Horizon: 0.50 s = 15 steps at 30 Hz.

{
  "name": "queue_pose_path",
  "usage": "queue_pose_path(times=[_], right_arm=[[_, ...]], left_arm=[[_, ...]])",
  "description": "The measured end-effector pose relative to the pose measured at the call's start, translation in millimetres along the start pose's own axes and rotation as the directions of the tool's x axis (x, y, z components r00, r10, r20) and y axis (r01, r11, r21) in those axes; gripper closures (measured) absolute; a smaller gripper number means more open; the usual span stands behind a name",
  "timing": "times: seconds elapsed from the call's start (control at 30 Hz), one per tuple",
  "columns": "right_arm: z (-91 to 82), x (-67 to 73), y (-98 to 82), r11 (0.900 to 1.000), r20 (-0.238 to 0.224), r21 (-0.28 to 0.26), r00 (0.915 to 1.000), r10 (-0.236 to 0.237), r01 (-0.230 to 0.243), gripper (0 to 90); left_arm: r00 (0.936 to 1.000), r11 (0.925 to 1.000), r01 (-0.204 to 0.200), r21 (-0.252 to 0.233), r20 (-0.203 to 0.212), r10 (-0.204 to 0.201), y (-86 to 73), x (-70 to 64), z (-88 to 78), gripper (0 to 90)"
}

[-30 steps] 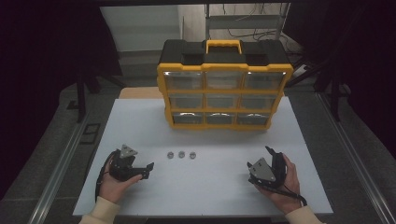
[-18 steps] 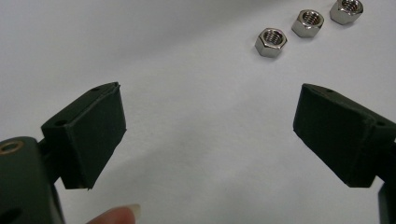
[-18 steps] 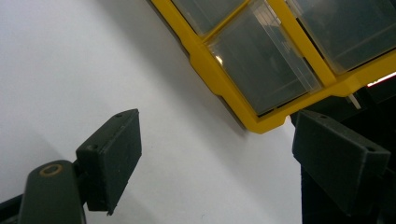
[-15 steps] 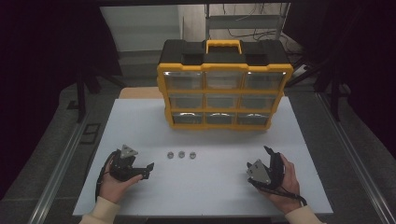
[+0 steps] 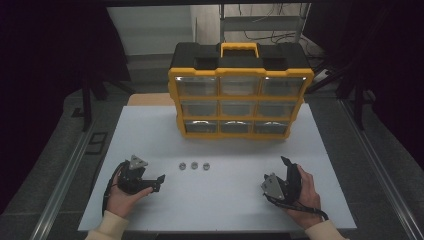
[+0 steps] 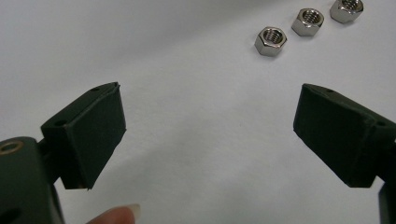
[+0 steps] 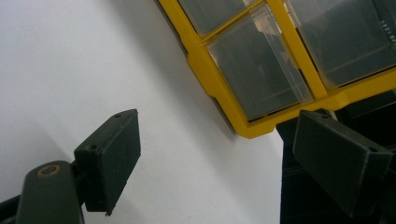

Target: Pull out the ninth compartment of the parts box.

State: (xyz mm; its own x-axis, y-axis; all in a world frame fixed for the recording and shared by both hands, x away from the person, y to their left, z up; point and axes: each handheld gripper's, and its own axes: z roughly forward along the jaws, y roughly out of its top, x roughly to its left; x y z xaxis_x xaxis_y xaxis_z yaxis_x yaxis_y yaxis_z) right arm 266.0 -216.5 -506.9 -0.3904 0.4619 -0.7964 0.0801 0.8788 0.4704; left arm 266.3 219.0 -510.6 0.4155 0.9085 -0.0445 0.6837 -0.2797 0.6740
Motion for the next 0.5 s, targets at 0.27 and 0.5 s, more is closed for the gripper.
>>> queue_pose_path(times=[0.27,0.5], right_arm=[[0.8,2.9,1.0,0.999,0.015,0.007,0.9993,-0.036,0.035,15.8],[2.2,3.7,1.1,0.997,0.019,0.012,0.997,-0.075,0.075,15.8]], left_arm=[[1.0,1.0,-0.002,0.002,0.0,0.002,0.0,-0.3,0.3,9.3],[1.0,1.0,0.0,0.001,-0.001,0.0,0.0,-0.8,0.8,9.3]])
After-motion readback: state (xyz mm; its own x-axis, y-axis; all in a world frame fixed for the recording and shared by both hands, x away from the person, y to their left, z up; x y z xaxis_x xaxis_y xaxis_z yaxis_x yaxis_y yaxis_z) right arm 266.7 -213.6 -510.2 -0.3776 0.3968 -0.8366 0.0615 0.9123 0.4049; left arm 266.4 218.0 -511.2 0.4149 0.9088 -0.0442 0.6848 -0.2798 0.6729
